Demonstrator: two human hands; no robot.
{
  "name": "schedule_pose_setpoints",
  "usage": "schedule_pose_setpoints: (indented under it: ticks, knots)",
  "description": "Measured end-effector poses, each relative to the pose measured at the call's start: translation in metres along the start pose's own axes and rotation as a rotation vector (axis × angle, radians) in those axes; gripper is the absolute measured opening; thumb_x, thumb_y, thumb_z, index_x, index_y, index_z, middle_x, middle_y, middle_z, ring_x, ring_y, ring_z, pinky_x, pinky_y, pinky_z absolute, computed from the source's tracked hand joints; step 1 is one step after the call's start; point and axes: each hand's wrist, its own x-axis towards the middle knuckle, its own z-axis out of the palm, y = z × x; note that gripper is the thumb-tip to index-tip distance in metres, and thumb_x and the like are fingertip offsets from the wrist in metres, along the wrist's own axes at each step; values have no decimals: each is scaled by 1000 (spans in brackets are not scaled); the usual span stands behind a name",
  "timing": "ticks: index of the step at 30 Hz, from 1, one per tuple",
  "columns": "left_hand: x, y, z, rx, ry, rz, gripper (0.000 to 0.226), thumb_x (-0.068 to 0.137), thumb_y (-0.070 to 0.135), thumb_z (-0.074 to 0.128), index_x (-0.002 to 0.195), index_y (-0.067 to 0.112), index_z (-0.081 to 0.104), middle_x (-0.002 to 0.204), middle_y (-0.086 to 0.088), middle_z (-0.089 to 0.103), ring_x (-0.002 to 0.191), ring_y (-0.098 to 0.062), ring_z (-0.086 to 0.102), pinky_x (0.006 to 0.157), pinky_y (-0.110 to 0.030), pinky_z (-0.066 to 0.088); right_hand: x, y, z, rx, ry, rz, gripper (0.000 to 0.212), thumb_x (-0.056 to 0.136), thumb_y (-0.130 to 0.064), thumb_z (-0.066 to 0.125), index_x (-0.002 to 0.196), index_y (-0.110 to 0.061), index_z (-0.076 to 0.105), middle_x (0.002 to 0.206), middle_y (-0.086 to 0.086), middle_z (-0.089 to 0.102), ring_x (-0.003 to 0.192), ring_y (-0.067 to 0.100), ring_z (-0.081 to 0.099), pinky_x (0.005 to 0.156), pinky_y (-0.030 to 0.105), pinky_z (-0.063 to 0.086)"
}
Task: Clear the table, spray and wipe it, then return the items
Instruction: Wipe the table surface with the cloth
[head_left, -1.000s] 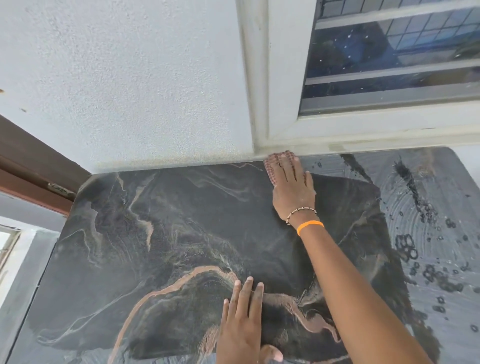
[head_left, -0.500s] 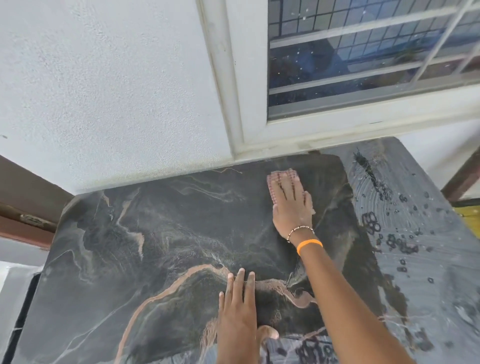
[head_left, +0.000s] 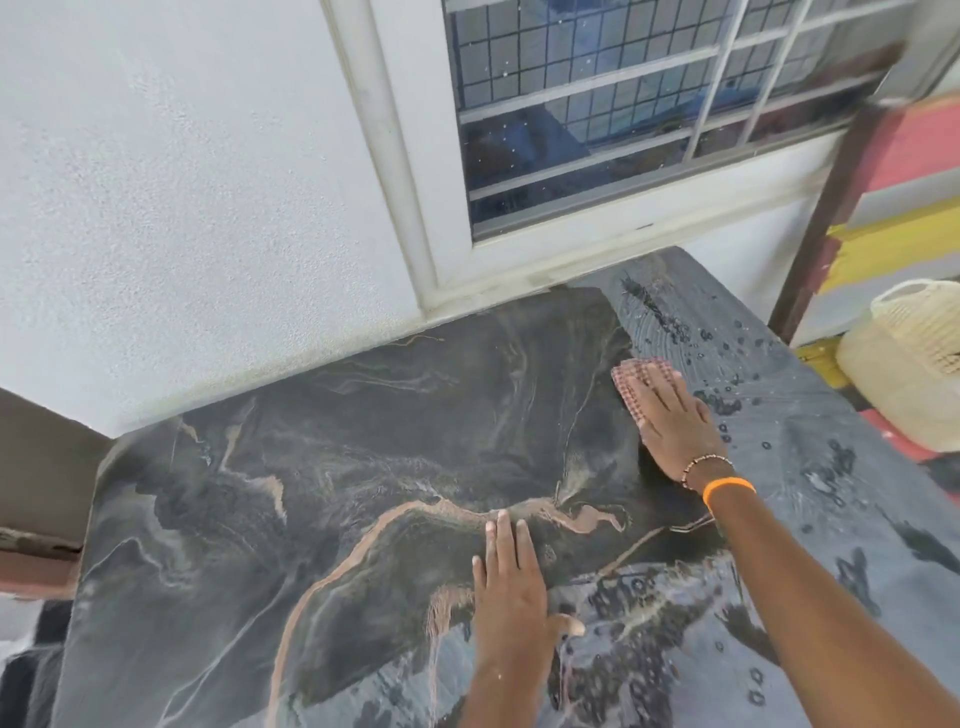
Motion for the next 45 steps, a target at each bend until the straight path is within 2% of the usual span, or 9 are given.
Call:
schedule_pose_setpoints:
  ticks: [5,13,20,23,26,29,32,38,45]
  knots:
    - [1,3,-4,8,-8,-15,114,77,48,63,144,5,-19,154,-11,-24,142,-27,-21,117,-42,-4,-37,5,8,63,6,199,61,97,-20,35,149,-28,4,160,-2,-8,147,23,-8,117,45,9]
    - [-4,-4,5,-18,125,24,116,73,59,60,146,7,-14,157,-9,-14,145,-24,-13,119,-39,3,-86,-101,44,32,40,-327,67,92,-13,37,148,-33,7,159,-8,-3,147,17,-8,114,40,13]
    - [-11,21,22,-7,224,103,124,59,81,32,141,5,-22,155,-11,-20,142,-28,-21,117,-40,-8,-114,-46,45,-20,-19,-467,64,93,-17,35,148,-36,7,159,-11,-3,147,14,-7,117,38,9]
    - [0,54,22,5,202,157,121,65,77,39,140,5,-24,154,-13,-22,143,-28,-20,116,-39,-11,-116,-1,36,-6,-3,-403,65,93,-19,34,148,-37,3,158,-12,-8,146,13,-10,117,38,8]
    - [14,90,19,-6,189,187,127,55,81,29,142,4,-20,155,-13,-21,143,-27,-19,116,-38,-12,-104,52,20,18,-9,-288,61,96,-23,31,148,-37,3,158,-12,-11,146,12,-11,117,38,5]
    - [30,118,18,-15,149,163,118,74,64,54,143,6,-21,156,-11,-19,143,-26,-19,117,-39,-8,-87,118,4,2,11,-140,60,97,-23,30,148,-36,1,158,-10,-12,146,14,-11,118,37,4]
    - [47,142,24,-8,119,104,115,78,53,62,144,7,-20,157,-9,-16,144,-26,-15,118,-41,-3,-72,176,-14,14,54,72,59,97,-22,31,148,-32,4,159,-5,-6,147,18,-7,119,41,9]
    - [55,156,32,-22,174,-7,119,73,54,68,146,10,-14,158,-4,-10,146,-21,-9,119,-36,2,-67,161,-12,99,178,271,62,90,-17,45,147,-24,22,159,3,12,146,28,7,112,49,20]
    - [56,156,34,-11,197,-100,124,66,63,65,146,11,-13,158,-1,-11,144,-23,-17,116,-40,-9,-63,61,6,70,76,-386,68,82,-14,48,146,-25,27,156,0,22,145,28,17,111,49,26]
